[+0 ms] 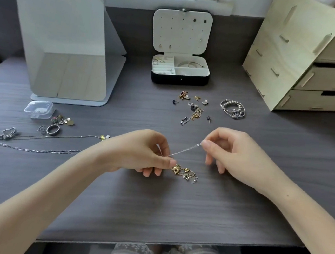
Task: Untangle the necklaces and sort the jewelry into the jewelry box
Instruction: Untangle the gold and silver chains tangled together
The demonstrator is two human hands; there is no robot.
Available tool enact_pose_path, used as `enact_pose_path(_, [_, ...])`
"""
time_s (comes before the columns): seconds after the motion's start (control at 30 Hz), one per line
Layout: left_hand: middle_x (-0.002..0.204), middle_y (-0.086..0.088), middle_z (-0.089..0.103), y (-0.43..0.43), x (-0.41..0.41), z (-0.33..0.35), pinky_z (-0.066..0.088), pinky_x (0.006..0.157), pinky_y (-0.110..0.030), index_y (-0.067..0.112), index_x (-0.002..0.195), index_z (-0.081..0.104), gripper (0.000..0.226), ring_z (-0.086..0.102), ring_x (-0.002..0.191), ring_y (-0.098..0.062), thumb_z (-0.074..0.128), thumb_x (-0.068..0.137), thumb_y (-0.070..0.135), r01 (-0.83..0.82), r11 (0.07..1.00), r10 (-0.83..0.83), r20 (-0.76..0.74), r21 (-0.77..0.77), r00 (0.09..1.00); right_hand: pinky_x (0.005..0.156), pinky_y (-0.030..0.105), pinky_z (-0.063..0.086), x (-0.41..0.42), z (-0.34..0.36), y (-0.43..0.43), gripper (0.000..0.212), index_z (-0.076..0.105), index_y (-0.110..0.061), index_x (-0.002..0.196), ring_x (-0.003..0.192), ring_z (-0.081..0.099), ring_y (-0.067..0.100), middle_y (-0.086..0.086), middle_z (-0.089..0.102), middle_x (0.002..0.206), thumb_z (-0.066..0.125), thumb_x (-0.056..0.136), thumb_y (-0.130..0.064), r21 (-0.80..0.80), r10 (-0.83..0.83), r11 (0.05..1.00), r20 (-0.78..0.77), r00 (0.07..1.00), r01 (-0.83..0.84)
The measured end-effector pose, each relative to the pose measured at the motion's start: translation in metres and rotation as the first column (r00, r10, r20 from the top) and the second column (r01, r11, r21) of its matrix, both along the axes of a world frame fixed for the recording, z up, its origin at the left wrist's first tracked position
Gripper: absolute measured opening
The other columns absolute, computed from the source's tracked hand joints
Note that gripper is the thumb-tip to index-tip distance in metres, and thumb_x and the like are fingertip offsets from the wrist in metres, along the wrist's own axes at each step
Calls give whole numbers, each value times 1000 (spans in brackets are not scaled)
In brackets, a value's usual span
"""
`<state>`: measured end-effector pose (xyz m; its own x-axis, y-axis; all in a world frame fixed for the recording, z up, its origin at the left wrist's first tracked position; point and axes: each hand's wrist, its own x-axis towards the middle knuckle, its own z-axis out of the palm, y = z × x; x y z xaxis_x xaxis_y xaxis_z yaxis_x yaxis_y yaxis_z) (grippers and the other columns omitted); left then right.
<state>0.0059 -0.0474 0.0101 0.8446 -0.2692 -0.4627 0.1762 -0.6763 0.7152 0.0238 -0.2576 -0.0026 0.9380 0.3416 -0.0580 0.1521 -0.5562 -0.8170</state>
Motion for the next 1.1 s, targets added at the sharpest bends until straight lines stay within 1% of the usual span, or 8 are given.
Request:
enact_pose_path(0.07, [58, 7, 62, 3, 1, -1, 37, 44, -15, 14, 85, 61, 14, 50, 44, -7, 66, 84, 27, 16, 999, -18, 37, 38, 999, 47, 16, 38, 9, -2, 6, 16, 60, -19, 80, 43, 48, 3, 2, 66, 62, 58, 90, -31, -73, -8, 997, 77, 997, 13])
enact_pose_path(0.27, [60, 5, 68, 9, 8, 0, 34, 47, -19, 22, 80, 61, 11, 50, 40, -9, 59, 89, 28, -17, 993, 0, 143, 117, 990, 62, 26, 36, 24, -10, 20, 13, 59, -26, 82, 68, 54, 11, -8, 60, 67, 60, 86, -38, -327, -14, 940, 242, 970, 95])
enact_pose_path(0.43, [53, 4, 65, 14, 14, -6, 39, 46, -19, 23, 80, 59, 13, 47, 36, -7, 55, 91, 28, -98, 982, 52, 268, 161, 962, 62, 28, 36, 11, -11, 19, 13, 57, -27, 91, 61, 51, 7, -8, 56, 60, 63, 84, -36, -282, 5, 954, 349, 937, 100])
enact_pose_path(0.53, [52, 10, 57, 18, 12, -13, 37, 48, -15, 26, 73, 58, 15, 48, 46, -2, 60, 87, 24, -141, 976, 45, 476, 168, 878, 58, 15, 34, -7, -7, 16, 21, 59, -30, 80, 60, 49, 2, -12, 52, 58, 63, 76, -50, -262, 130, 964, 342, 931, -39])
enact_pose_path(0.6, [59, 13, 54, 19, 6, -17, 33, 52, -13, 31, 70, 60, 15, 50, 58, -3, 65, 82, 23, -48, 989, -47, 599, 141, 800, 55, 12, 31, -19, -8, 14, 30, 58, -32, 76, 58, 44, -4, -15, 48, 60, 54, 70, -61, -356, 235, 928, 329, 915, -111])
enact_pose_path(0.7, [73, 14, 57, 15, -6, -25, 38, 60, -11, 28, 76, 68, 4, 53, 68, -3, 65, 78, 26, 181, 980, -194, 626, 84, 755, 57, 7, 26, -31, -15, 11, 31, 56, -31, 72, 59, 35, 1, -17, 44, 64, 47, 69, -60, -441, 262, 893, 348, 900, -89])
enact_pose_path(0.93, [80, 16, 54, 16, -13, -36, 36, 67, -8, 31, 85, 66, 9, 48, 78, 2, 62, 77, 33, 213, 969, -241, 640, 123, 729, 66, 7, 33, -39, -14, -2, 18, 46, -37, 69, 68, 44, -7, -22, 44, 64, 42, 78, -52, -407, 239, 905, 255, 937, -120])
enact_pose_path(1.1, [76, 17, 49, 11, -15, -40, 36, 67, -12, 32, 85, 63, 23, 43, 73, -2, 54, 76, 51, 209, 962, -272, 677, 175, 684, 62, 11, 38, -38, 3, -2, 14, 54, -30, 70, 67, 54, 3, -17, 60, 76, 53, 79, -40, -163, 161, 976, 111, 981, -142])
